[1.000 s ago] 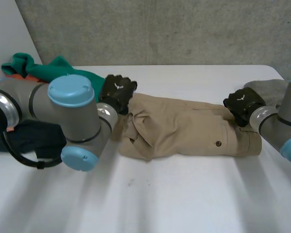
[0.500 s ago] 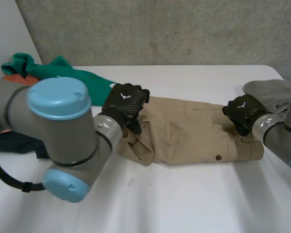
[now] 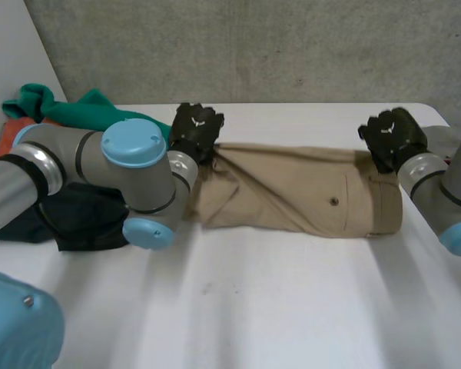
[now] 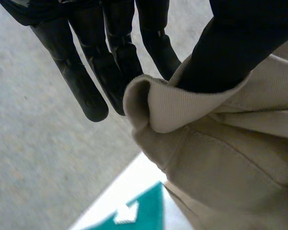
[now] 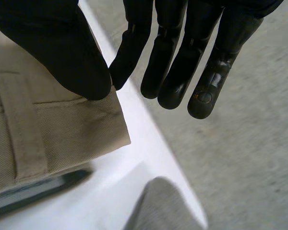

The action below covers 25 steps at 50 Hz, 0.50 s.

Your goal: Fold the laundry.

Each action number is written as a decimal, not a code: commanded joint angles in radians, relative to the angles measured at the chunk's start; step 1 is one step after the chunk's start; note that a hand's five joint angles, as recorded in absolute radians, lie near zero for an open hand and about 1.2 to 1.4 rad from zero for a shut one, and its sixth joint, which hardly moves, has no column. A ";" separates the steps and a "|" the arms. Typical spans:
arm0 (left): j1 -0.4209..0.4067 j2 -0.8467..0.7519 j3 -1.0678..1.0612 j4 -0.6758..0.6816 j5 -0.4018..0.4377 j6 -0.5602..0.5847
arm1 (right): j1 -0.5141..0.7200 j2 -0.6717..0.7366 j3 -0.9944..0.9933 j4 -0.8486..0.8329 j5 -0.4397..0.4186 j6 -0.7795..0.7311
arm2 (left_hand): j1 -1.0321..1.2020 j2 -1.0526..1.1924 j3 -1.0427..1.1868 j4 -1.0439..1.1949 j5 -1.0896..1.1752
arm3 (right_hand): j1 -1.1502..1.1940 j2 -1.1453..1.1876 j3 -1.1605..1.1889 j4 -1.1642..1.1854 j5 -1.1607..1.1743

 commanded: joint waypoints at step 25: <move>0.026 0.096 -0.133 0.207 0.199 0.015 | 0.002 0.098 -0.164 -0.013 0.037 0.082 | -0.943 -0.985 -0.977 -0.989 -0.934 | -0.805 -1.001 -1.010 -1.014 -0.997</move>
